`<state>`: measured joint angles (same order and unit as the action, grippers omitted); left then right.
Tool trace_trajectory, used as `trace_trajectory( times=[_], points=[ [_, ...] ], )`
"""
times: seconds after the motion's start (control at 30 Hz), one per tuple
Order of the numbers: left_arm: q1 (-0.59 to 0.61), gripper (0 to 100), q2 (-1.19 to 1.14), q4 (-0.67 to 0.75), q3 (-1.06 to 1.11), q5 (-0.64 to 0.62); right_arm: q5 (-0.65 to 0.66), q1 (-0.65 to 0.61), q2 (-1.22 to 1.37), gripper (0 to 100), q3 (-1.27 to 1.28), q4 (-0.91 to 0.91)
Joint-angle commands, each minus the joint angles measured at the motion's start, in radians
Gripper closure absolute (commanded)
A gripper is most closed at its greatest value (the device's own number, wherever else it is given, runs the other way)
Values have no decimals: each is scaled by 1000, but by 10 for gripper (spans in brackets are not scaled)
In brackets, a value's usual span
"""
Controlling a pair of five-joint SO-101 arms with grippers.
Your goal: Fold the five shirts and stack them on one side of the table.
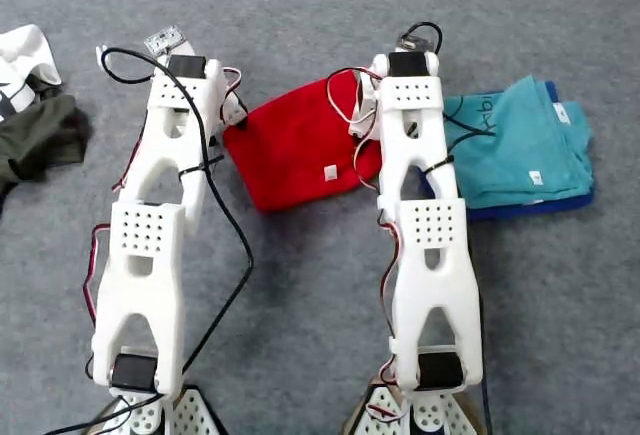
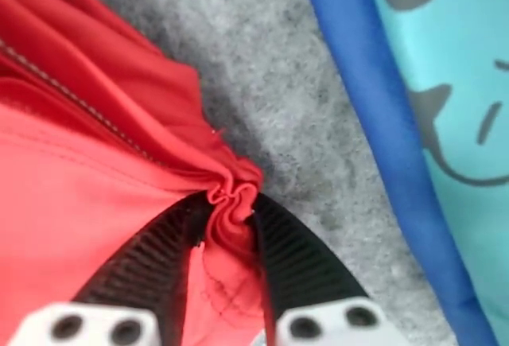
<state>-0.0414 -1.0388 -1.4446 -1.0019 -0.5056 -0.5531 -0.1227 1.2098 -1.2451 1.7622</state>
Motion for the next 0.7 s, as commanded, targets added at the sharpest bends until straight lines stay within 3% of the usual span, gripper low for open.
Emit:
trace_trajectory(
  times=[0.0, 0.3, 0.5, 0.67],
  points=[
    [-57, 884, -10, -15, -18, -2, 5, 15, -8, 997, -18, -29],
    [-63, 983, -15, -21, -28, 0, 5, 15, -8, 997, -18, -29],
    [-66, 981, -16, -31, -104, 3, 14, 19, -16, 997, -42, -32],
    [-68, 981, -15, -49, -164, 20, 132, 24, -12, 997, -159, 18]
  ],
)
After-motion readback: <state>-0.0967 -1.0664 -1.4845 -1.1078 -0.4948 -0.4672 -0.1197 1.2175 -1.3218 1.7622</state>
